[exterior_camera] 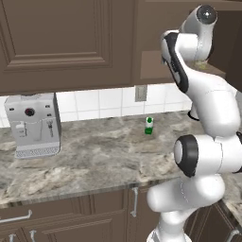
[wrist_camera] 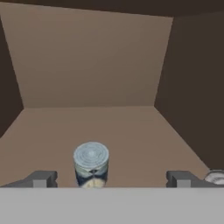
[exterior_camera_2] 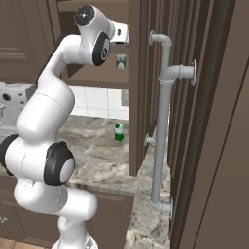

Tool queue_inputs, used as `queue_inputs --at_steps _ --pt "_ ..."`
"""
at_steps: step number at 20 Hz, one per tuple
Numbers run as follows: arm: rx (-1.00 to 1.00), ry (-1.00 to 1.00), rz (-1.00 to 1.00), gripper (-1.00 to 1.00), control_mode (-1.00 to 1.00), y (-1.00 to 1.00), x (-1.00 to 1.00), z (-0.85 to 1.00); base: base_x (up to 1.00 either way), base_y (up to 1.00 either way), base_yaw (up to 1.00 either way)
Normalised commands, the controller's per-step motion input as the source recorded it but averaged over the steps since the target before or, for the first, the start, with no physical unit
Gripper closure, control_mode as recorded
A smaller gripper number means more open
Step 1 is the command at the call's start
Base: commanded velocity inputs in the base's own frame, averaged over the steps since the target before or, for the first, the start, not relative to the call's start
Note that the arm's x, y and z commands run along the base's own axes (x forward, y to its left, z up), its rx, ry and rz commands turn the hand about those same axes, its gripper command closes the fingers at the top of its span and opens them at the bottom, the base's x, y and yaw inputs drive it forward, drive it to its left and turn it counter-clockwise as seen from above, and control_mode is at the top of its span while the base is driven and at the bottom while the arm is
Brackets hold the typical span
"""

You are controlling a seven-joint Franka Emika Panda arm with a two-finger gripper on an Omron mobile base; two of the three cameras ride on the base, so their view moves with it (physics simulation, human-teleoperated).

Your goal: Restock the canned food cabinet by taking the new fresh canned food from the counter and placing it in the cabinet. Then, take the old canned food from the cabinet and place it on the counter.

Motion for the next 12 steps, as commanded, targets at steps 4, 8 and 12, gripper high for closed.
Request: queue_inputs --at_steps 4,8,12 --pt "0.0 0.15 -0.22 -1.0 -1.0 -0.24 -0.97 0.24 0.0 0.0 0.0" --pt "0.01 0.07 -0.21 -1.0 -1.0 -0.54 -1.0 -0.21 0.0 0.0 0.0" --pt "0.09 0.0 -0.15 -1.0 -1.0 -0.55 -0.95 -0.43 0.0 0.0 0.0"
